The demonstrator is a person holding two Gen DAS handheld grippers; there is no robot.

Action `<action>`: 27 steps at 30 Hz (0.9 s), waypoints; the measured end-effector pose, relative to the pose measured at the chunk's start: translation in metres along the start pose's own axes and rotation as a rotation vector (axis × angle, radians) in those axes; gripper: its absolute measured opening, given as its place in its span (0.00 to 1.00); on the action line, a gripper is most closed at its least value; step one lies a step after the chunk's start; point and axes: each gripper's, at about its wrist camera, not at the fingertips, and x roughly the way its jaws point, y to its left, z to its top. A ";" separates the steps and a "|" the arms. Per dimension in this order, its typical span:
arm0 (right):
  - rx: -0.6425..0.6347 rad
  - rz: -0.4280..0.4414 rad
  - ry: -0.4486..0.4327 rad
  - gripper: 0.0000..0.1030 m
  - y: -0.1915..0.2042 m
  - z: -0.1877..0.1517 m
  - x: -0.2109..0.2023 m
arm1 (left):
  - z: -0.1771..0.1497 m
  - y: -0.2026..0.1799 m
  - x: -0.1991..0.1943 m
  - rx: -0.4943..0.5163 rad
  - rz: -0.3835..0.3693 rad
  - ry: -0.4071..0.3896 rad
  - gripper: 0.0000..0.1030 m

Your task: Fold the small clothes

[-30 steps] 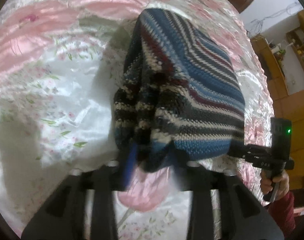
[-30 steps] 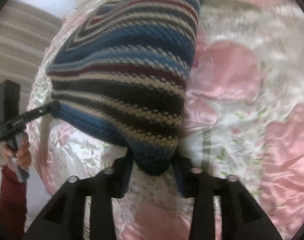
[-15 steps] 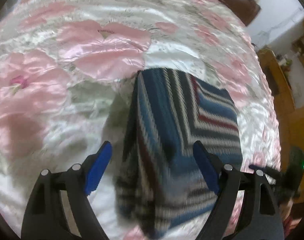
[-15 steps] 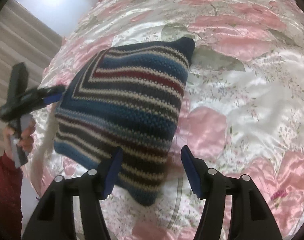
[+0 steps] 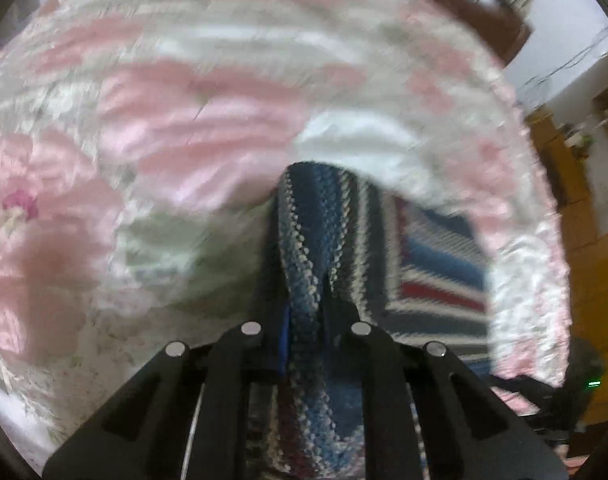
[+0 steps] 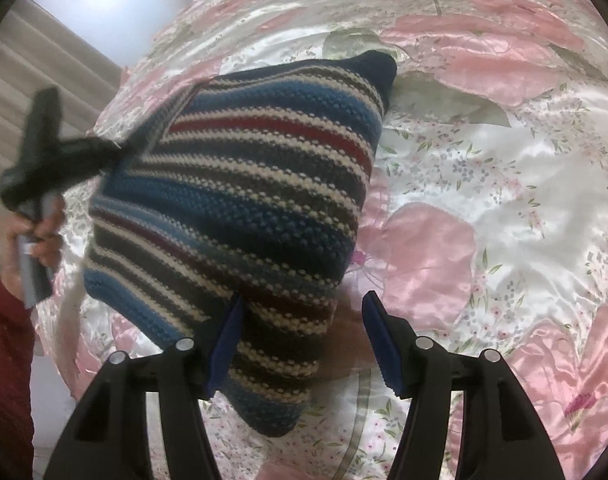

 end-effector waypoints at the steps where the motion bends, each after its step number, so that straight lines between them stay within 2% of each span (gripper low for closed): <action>1: -0.001 -0.003 0.003 0.59 0.001 0.000 0.001 | -0.003 0.005 0.008 -0.009 0.000 0.017 0.11; 2: -0.002 -0.008 0.006 0.59 0.001 0.000 0.002 | -0.005 0.007 0.008 -0.011 -0.011 0.014 0.12; 4: -0.007 -0.015 0.009 0.59 0.003 0.001 -0.001 | -0.007 0.007 0.001 -0.013 -0.059 -0.002 0.20; 6: -0.020 -0.016 0.000 0.60 0.005 0.001 -0.009 | -0.012 0.007 -0.013 -0.013 -0.080 -0.005 0.58; 9: -0.029 -0.022 -0.018 0.68 0.005 0.002 -0.023 | -0.024 0.009 -0.038 0.021 -0.126 -0.034 0.83; 13: 0.010 0.025 -0.028 0.71 0.000 0.009 -0.030 | -0.036 0.015 -0.045 0.030 -0.191 0.020 0.87; 16: 0.055 0.059 -0.017 0.72 -0.006 0.016 -0.022 | -0.042 0.022 -0.029 0.010 -0.194 0.085 0.87; 21: 0.072 0.058 0.008 0.73 -0.008 0.024 -0.004 | -0.037 0.022 0.001 -0.016 -0.243 0.132 0.87; 27: 0.097 0.100 0.020 0.80 -0.014 0.036 0.018 | -0.032 0.005 0.037 0.015 -0.226 0.182 0.86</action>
